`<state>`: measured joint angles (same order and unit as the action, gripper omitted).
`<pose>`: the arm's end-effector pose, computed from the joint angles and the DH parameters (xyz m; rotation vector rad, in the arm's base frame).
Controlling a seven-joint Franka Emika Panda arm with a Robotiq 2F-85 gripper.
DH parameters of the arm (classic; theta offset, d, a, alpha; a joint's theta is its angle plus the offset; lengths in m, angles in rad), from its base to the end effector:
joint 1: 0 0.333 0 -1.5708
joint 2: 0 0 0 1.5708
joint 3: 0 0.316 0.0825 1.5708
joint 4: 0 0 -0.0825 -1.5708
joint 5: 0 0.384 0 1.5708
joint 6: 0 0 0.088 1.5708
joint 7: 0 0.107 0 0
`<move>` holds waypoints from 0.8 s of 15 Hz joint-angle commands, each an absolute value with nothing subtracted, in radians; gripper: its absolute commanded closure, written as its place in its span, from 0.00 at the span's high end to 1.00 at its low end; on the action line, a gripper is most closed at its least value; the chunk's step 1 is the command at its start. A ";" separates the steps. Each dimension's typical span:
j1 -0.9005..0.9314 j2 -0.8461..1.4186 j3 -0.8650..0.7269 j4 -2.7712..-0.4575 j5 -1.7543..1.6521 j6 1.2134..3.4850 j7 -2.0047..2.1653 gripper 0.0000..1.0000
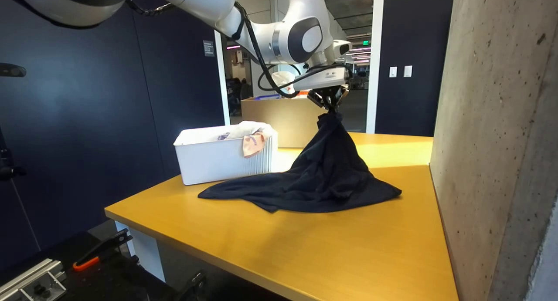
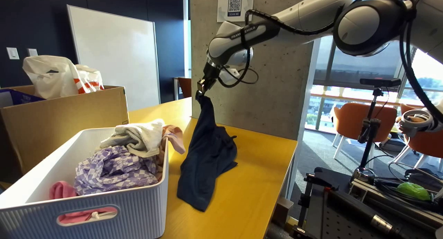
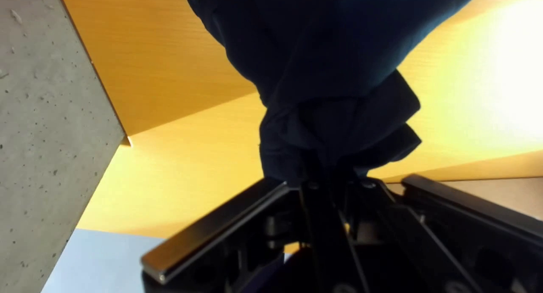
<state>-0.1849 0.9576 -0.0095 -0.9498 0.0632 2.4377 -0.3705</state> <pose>0.8108 -0.1560 0.3507 2.9285 0.2129 0.7850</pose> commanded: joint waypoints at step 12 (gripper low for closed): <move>-0.222 0.828 -0.006 -1.243 0.041 2.431 -0.366 1.00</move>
